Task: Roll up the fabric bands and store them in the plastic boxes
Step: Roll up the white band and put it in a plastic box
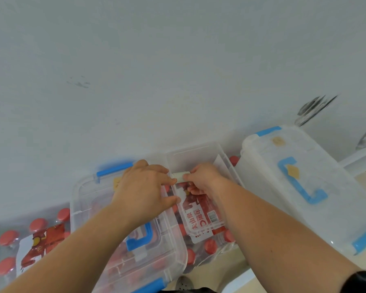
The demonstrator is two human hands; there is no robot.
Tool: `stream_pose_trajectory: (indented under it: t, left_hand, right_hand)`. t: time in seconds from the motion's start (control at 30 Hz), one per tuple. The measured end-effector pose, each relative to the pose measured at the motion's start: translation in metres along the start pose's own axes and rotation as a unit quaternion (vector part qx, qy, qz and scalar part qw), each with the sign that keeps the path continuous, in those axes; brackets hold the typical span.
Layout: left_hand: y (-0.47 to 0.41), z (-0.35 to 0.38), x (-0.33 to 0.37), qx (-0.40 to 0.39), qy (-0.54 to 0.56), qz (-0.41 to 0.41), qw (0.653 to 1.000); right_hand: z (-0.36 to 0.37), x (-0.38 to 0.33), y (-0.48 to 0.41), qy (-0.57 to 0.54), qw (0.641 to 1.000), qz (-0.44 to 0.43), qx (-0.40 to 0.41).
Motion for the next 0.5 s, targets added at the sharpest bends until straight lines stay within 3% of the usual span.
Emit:
stream_pose_trajectory:
  t: [0.23, 0.5]
  left_hand:
    - [0.000, 0.001, -0.003, 0.006, 0.011, -0.007, 1.000]
    - [0.001, 0.001, -0.003, 0.005, 0.008, -0.010, 1.000]
  right_hand:
    - [0.002, -0.005, -0.003, 0.013, 0.999, -0.024, 0.024]
    - [0.000, -0.001, 0.017, 0.018, 0.999, 0.001, -0.028]
Point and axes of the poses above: each hand's wrist, its own y-axis away from the middle knuckle, its own z-axis out of the palm, x = y × z, the point moved 9 cm from there along -y, towards the middle knuckle, and after that the axes turned 1 degree about z, right-handed, at the moved point
